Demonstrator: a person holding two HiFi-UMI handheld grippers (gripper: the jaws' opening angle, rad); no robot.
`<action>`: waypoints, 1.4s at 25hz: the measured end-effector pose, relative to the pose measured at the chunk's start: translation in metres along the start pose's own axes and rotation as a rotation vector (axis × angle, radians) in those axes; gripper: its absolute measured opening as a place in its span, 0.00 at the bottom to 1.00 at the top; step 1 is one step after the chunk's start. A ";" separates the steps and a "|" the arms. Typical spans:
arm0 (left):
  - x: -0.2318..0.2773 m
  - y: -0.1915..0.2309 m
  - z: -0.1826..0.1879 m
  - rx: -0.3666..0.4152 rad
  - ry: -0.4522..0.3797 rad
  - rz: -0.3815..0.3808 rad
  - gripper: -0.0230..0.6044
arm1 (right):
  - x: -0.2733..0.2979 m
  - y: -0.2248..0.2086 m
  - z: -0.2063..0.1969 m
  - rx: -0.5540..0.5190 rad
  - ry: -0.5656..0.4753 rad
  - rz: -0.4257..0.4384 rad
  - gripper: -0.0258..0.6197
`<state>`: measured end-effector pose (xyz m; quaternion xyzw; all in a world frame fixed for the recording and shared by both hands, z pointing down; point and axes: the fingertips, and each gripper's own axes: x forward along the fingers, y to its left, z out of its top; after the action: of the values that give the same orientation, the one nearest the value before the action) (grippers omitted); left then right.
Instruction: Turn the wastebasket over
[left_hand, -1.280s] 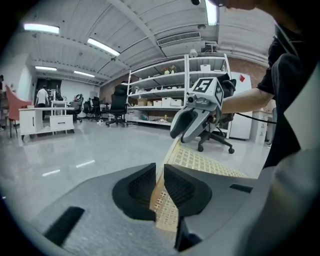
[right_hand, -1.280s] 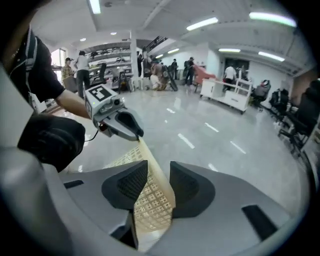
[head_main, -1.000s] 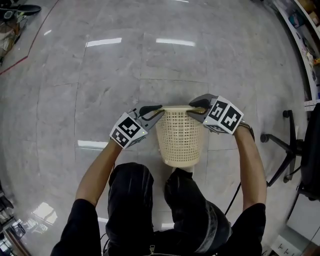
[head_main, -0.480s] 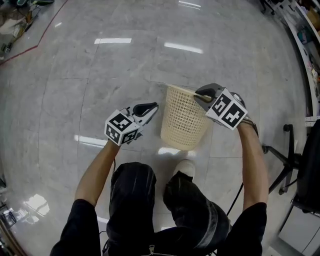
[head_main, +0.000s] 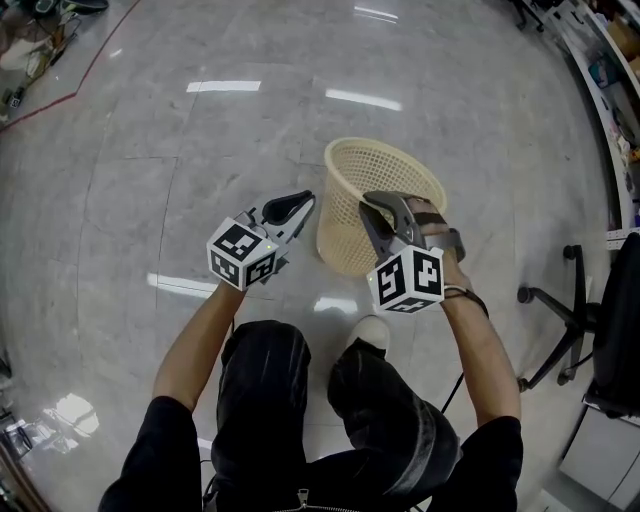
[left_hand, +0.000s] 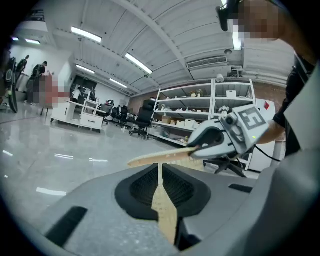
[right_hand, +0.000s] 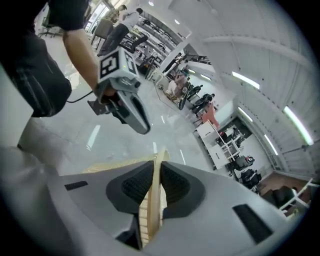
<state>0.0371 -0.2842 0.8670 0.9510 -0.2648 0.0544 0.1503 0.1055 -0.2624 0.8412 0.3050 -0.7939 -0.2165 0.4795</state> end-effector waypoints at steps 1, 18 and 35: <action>-0.003 -0.002 0.006 -0.003 -0.017 -0.004 0.09 | -0.004 0.012 0.008 0.002 -0.017 0.016 0.12; -0.027 -0.049 -0.042 0.055 0.088 -0.067 0.05 | -0.036 0.158 0.040 0.198 -0.049 0.370 0.14; -0.014 -0.046 -0.047 0.077 0.102 -0.073 0.05 | -0.074 0.049 -0.176 1.297 0.093 -0.049 0.17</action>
<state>0.0476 -0.2254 0.8975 0.9610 -0.2198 0.1077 0.1288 0.2750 -0.1847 0.9047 0.5597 -0.7346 0.3094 0.2268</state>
